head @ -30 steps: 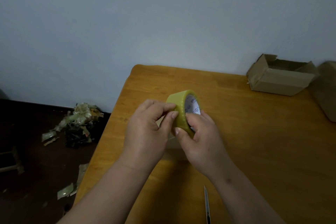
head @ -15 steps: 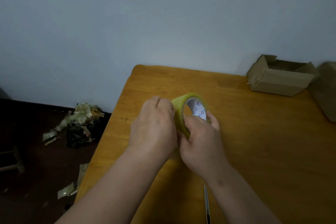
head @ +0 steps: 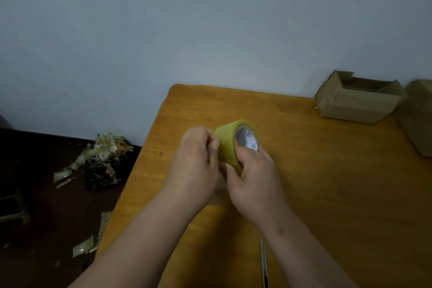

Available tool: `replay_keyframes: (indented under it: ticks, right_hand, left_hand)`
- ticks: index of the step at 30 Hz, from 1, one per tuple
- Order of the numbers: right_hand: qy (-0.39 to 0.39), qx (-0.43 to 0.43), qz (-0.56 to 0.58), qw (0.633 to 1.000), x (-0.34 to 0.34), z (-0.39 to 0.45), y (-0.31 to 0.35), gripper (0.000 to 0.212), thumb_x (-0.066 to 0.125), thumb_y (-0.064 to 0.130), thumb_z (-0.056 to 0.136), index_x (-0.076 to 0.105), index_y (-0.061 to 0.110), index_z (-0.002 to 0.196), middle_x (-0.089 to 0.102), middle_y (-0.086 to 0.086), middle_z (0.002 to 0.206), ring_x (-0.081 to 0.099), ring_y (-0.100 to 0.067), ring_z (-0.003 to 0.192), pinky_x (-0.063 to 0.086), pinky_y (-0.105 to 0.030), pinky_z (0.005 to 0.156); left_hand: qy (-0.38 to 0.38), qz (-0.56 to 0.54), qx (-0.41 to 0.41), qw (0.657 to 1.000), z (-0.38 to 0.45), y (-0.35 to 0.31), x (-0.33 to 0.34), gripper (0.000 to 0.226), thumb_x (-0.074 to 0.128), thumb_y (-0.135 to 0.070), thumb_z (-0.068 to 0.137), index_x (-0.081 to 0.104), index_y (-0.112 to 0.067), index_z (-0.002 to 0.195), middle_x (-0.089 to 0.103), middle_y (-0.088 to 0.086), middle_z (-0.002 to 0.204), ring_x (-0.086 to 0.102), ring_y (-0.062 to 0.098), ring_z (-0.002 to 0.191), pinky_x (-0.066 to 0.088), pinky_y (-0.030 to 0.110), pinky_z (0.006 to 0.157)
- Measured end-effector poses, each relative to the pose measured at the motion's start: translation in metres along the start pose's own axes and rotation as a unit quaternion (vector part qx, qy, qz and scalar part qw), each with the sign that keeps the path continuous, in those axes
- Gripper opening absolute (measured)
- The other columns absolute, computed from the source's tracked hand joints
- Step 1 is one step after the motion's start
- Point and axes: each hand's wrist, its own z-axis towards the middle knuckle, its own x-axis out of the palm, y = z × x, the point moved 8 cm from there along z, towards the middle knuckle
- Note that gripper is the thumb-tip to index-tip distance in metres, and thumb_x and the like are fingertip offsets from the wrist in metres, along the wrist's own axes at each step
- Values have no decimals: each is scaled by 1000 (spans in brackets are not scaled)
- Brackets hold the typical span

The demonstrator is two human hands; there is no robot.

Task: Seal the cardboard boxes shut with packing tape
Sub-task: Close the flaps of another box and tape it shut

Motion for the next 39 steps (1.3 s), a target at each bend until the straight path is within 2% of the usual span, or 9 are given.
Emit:
replay_keyframes:
  ticks: [3,6,12,17,24,27,31,36,39]
  right_hand:
    - [1,4,23,1000,-2,1,-4,27,59,31,81,37,32,66,39,20,61,43,10,75,47,-49,85]
    - [18,3,24,1000,2,1,-5,21,50,37,84,45,23,69,43,17,63,45,0,75,48,-51,89]
    - [38,6,-3,999,6,1,-2,27,31,48,83,42,27,70,43,15,60,47,-4,64,37,-44,106]
    - [56,3,4,998,8,0,2,20,46,38,84,37,29,69,40,15,59,45,-1,61,37,-42,103]
    - [45,-6,35,998,11,-2,3,22,50,27,86,39,24,68,40,14,60,39,-7,57,30,-28,66]
    - [62,18,44,997,12,-2,-1,22,53,26,92,48,17,73,50,8,65,47,-14,61,33,-30,57]
    - [110,117,124,979,11,1,-15,26,59,30,93,54,14,72,52,4,59,46,-7,49,33,-22,44]
    - [164,137,172,962,10,-3,-16,27,57,40,95,60,20,79,59,1,67,53,-11,61,41,-36,56]
    - [202,127,246,939,11,-7,-10,36,57,50,89,66,16,95,67,-16,86,59,-19,71,49,-49,65]
  left_hand:
    - [-30,-68,-2,997,-2,6,-8,12,51,-19,97,53,-29,104,53,-8,93,53,0,85,41,8,70]
    - [-21,-71,23,997,-4,6,-3,26,59,-29,94,62,-27,120,55,-14,102,54,-2,98,43,7,81]
    - [-90,-77,49,992,-9,1,-5,11,75,-18,83,75,-25,92,59,-18,92,58,2,91,44,6,73]
    - [-119,-122,5,985,-9,3,-6,21,71,-9,86,65,-22,71,60,-10,78,58,6,81,42,9,70]
    - [-139,59,71,986,-7,-11,-3,17,43,-27,94,48,-23,78,47,-9,81,47,15,78,40,30,67]
    - [-103,57,77,990,-6,-12,1,18,37,-29,96,42,-25,79,44,-10,81,43,13,77,35,28,68]
    - [26,10,-16,999,-2,-1,13,27,43,-23,101,43,-29,74,47,-11,80,46,10,76,36,28,66]
    - [131,-117,-77,982,1,3,7,21,50,-34,99,59,-19,87,59,-6,81,54,1,73,41,12,59]
    - [101,-95,-96,986,7,4,-4,12,64,-26,92,59,-23,82,61,-9,74,56,4,69,43,16,59]
